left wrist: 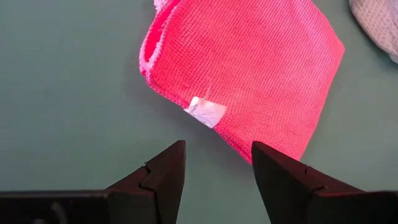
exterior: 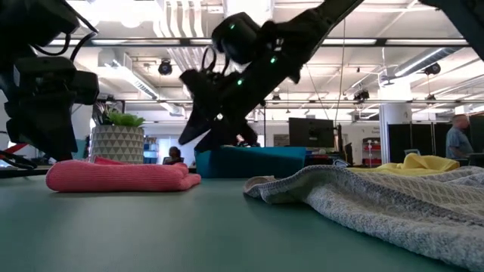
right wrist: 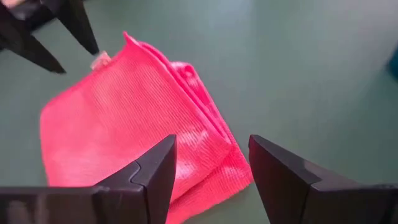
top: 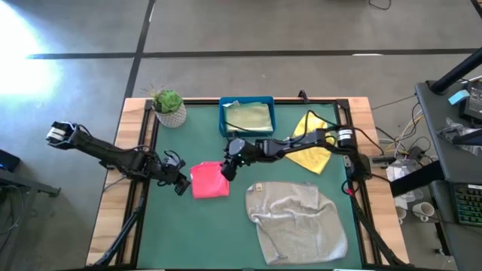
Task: Fold microfiber towels
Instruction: Fold the pink microfiber towel
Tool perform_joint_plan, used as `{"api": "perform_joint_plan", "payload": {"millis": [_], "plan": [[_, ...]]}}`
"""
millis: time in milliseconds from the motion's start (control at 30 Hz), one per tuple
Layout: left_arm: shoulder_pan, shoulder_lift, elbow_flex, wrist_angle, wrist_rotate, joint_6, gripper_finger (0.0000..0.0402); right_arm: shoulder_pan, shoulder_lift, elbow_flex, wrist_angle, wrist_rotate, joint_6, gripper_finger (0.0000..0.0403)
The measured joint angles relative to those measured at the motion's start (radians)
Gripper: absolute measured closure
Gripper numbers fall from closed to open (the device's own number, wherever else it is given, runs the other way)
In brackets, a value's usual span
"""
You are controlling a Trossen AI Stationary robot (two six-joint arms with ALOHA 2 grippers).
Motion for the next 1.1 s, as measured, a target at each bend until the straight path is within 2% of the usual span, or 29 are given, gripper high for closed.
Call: {"api": "perform_joint_plan", "payload": {"millis": [133, 500, 900, 1100], "plan": [[0.0, -0.001, 0.0, 0.002, 0.0, 0.0, 0.0233, -0.024, 0.048, 0.047, -0.003, -0.079, -0.018, 0.0222], [0.0, -0.001, 0.0, 0.003, 0.0, 0.001, 0.0233, -0.033, 0.118, 0.113, -0.09, -0.116, -0.049, 0.0238], [0.0, -0.001, 0.0, 0.003, 0.0, 0.006, 0.0233, -0.036, 0.115, 0.121, -0.093, -0.138, -0.051, 0.037], [0.0, -0.001, 0.0, 0.003, 0.0, 0.006, 0.0233, -0.034, 0.083, 0.131, -0.188, -0.135, -0.044, 0.0393]]}}
